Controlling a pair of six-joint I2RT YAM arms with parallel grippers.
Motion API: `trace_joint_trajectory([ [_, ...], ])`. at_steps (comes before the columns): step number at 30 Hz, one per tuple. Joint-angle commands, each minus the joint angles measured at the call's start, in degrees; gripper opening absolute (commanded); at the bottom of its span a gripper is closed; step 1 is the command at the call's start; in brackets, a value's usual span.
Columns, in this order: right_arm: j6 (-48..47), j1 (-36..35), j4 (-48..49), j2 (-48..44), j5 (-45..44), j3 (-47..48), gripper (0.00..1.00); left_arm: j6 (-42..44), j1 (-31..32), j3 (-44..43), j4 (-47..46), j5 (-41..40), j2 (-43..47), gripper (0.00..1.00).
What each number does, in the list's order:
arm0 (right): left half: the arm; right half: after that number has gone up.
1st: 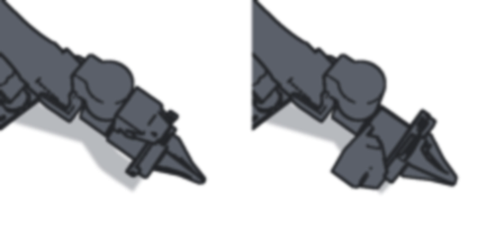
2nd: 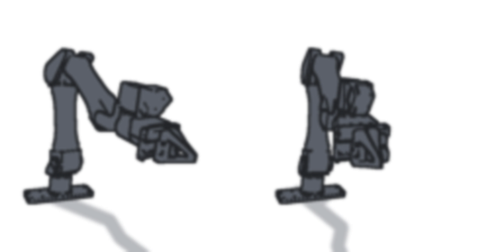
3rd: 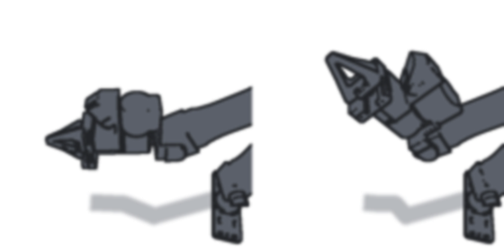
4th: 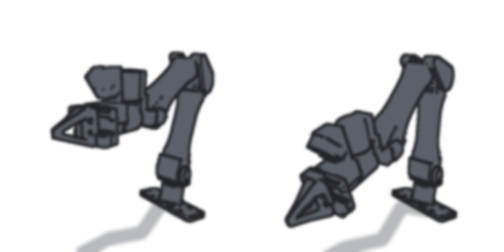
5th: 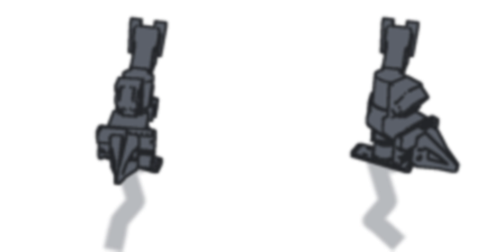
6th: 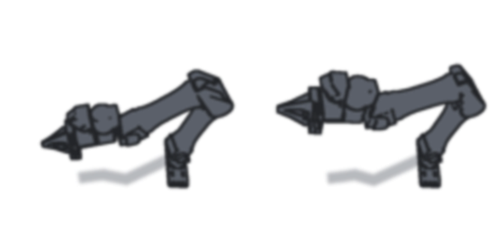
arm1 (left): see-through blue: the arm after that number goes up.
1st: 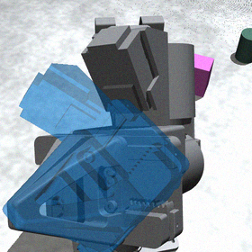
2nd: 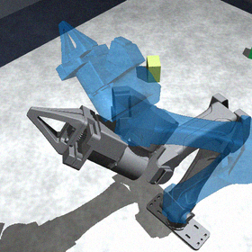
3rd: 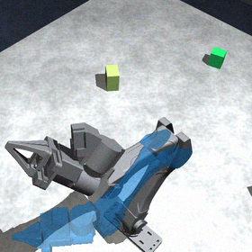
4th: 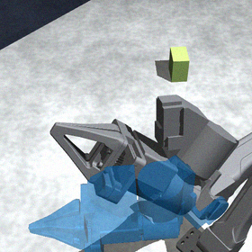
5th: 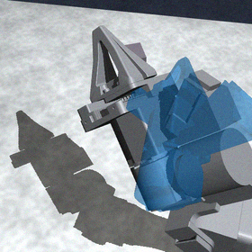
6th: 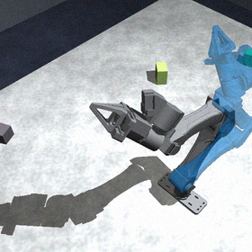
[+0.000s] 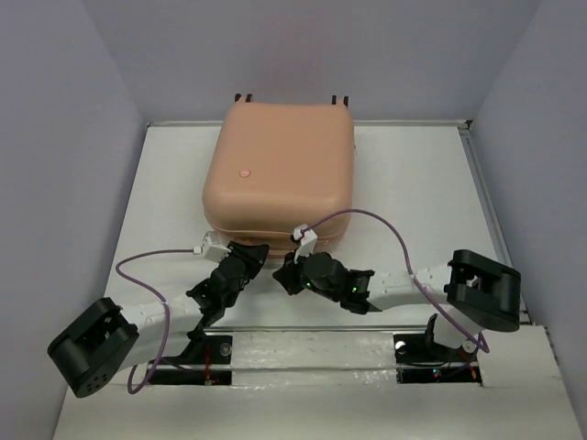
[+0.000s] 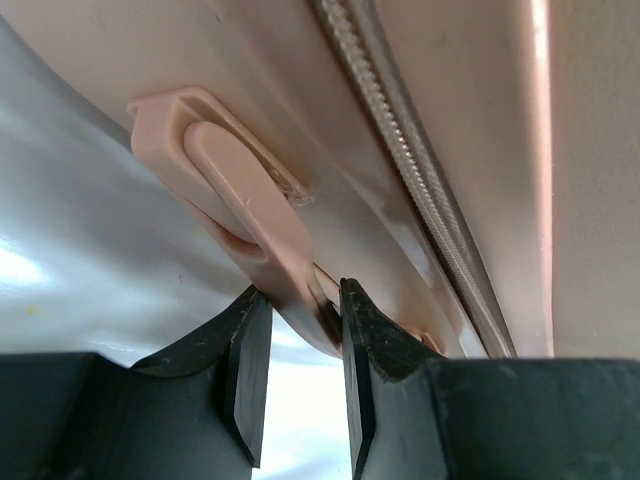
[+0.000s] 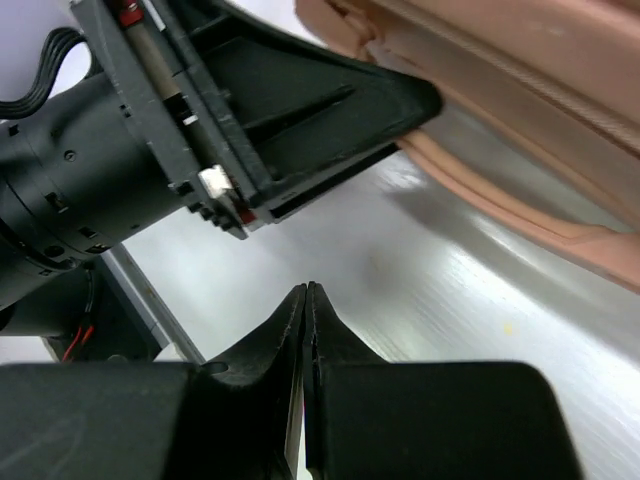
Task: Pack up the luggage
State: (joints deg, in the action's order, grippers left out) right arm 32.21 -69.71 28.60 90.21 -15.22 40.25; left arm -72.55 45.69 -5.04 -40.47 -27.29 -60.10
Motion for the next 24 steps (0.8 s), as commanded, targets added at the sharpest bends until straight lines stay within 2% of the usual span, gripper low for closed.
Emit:
trace_joint_trajectory([
  [1,1.6,0.6,-2.7,-7.1,-5.9,-3.4,0.07,5.8,1.3,0.6,-6.3,1.9,4.2,0.06],
  [2,2.7,0.6,-6.7,-8.7,-7.3,-5.5,0.07,6.0,1.3,0.6,-5.8,1.8,5.1,0.06],
  [4,5.5,0.6,-11.2,-13.7,-10.3,-8.4,0.21,6.2,1.3,0.9,-5.0,1.8,6.1,0.06],
  [5,7.0,0.6,-12.9,-15.6,-13.4,-11.2,0.35,6.4,1.3,0.9,-4.7,1.8,6.6,0.06],
  [6,8.1,0.6,-13.9,-17.5,-14.8,-12.9,0.43,6.5,1.4,0.8,-4.5,1.8,6.7,0.06],
  [8,11.0,2.3,-17.2,-23.5,-16.5,-15.5,0.56,6.6,1.3,0.5,-4.0,1.8,7.1,0.06],
  [9,11.3,3.4,-18.0,-25.2,-16.0,-16.4,0.59,6.9,1.4,0.5,-3.8,1.8,7.3,0.06],
  [15,1.5,14.8,-22.4,-33.4,-7.7,-17.5,0.62,7.4,1.3,0.6,-2.6,1.8,9.1,0.06],
  [19,-4.8,16.2,-21.7,-32.7,-4.0,-14.2,0.63,7.7,1.3,0.6,-2.2,1.9,9.8,0.06],
  [24,-6.0,16.2,-17.8,-30.1,-0.5,-12.7,0.62,8.0,1.3,0.0,-2.2,2.3,8.8,0.06],
])
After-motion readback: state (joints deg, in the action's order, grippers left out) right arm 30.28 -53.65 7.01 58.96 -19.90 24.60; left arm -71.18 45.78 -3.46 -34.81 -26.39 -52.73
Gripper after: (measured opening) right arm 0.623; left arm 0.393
